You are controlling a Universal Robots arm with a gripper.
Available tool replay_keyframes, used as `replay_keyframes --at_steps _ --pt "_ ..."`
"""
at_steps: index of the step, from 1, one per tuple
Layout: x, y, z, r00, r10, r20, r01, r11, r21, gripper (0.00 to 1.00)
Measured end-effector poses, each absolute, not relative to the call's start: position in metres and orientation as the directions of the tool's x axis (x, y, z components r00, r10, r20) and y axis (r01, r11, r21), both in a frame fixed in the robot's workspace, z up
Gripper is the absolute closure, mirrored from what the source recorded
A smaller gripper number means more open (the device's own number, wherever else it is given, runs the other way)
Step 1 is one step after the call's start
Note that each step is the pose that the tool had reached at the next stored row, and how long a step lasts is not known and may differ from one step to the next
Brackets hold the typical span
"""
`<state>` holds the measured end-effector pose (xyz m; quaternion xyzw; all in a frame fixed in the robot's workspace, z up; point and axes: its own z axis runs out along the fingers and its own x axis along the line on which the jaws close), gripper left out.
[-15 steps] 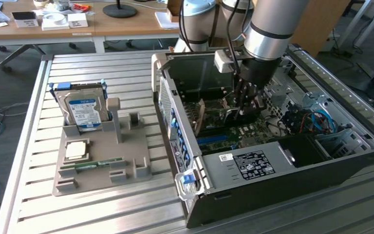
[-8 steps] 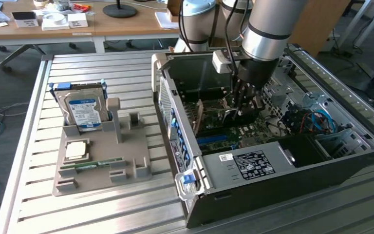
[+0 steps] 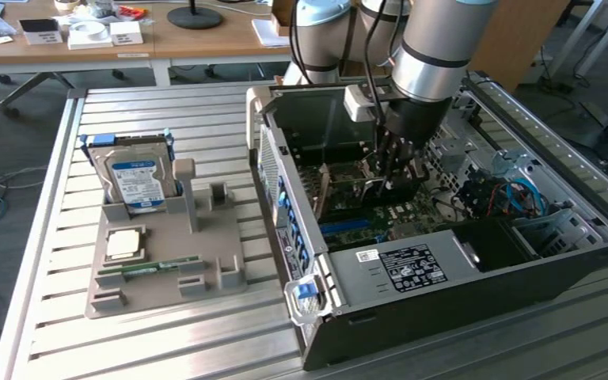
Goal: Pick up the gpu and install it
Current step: 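Insert the gpu into the slot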
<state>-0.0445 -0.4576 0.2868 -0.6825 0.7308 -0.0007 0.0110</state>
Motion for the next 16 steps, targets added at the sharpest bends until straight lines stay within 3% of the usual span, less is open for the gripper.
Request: replay_keyframes --at_steps 16 --pt "-0.0472 -0.4576 0.2867 -0.068 -0.998 -0.015 -0.998 0.069 -0.016 0.73"
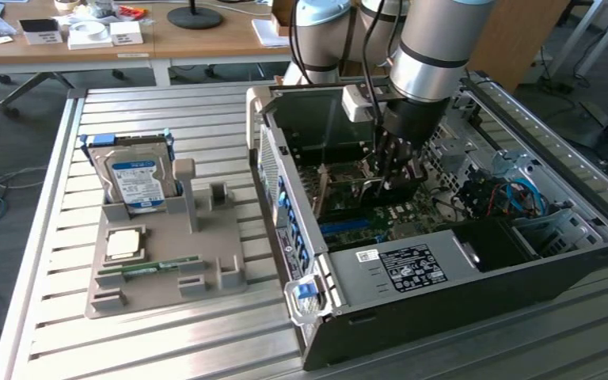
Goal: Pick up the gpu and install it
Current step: 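Insert the gpu into the slot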
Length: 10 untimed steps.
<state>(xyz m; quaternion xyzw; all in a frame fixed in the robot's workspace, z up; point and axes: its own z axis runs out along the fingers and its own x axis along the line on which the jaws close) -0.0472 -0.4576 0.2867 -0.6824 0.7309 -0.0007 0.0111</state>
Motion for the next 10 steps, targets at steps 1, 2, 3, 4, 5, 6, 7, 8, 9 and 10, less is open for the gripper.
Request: replay_keyframes --at_steps 1,2,3,4,5,6,7,8,9,10 --pt "-0.0475 -0.4576 0.2867 -0.068 -0.998 -0.015 -0.998 0.069 -0.016 0.73" --pt "-0.0480 -0.4576 0.2868 -0.069 -0.998 -0.015 -0.998 0.069 -0.016 0.73" --pt "-0.0487 -0.4576 0.2868 -0.068 -0.998 -0.015 -0.998 0.069 -0.016 0.73" --pt "-0.0495 -0.4576 0.2867 -0.068 -0.998 -0.015 -0.998 0.069 -0.016 0.73" --pt "-0.0500 -0.4576 0.2867 -0.068 -0.998 -0.015 -0.998 0.069 -0.016 0.73" --pt "-0.0503 -0.4576 0.2867 -0.068 -0.998 -0.015 -0.998 0.069 -0.017 0.73" --pt "-0.0504 -0.4576 0.2868 -0.068 -0.998 -0.015 -0.998 0.068 -0.017 0.73" --pt "-0.0505 -0.4576 0.2867 -0.068 -0.998 -0.015 -0.998 0.068 -0.016 0.73" --pt "-0.0506 -0.4576 0.2868 -0.068 -0.998 -0.015 -0.998 0.068 -0.017 0.73" --pt "-0.0509 -0.4576 0.2868 -0.068 -0.998 -0.015 -0.998 0.069 -0.016 0.73"
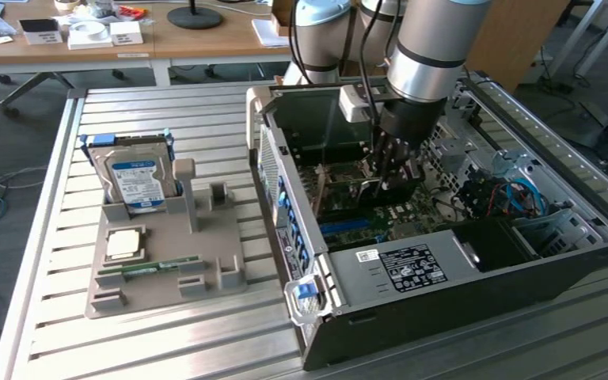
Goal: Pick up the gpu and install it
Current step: 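Insert the gpu into the slot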
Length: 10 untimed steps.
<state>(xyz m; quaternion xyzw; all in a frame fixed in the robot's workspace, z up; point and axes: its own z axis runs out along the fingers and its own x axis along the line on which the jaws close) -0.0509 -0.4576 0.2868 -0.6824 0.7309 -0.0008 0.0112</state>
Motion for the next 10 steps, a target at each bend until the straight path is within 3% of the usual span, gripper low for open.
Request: replay_keyframes --at_steps 10 --pt "-0.0531 -0.4576 0.2868 -0.068 -0.998 -0.015 -0.998 0.069 -0.016 0.73"
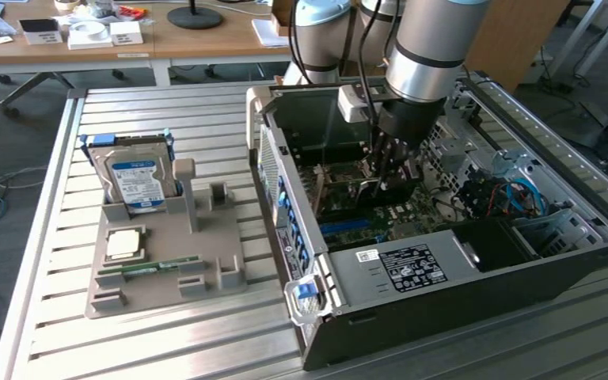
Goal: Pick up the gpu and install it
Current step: 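Insert the gpu into the slot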
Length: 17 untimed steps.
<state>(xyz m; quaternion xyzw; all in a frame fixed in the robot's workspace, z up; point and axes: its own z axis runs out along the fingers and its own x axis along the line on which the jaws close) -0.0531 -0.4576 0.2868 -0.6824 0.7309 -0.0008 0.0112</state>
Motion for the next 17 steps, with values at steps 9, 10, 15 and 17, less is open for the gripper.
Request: replay_keyframes --at_steps 9,10,15,17 --pt "-0.0542 -0.4576 0.2832 -0.068 -0.998 -0.015 -0.998 0.069 -0.017 0.73" --pt "-0.0545 -0.4576 0.2823 -0.069 -0.998 -0.015 -0.997 0.069 -0.017 0.73" --pt "-0.0560 -0.4576 0.2777 -0.068 -0.998 -0.015 -0.998 0.068 -0.017 0.73" --pt "-0.0562 -0.4577 0.2774 -0.068 -0.998 -0.015 -0.998 0.068 -0.017 0.73"
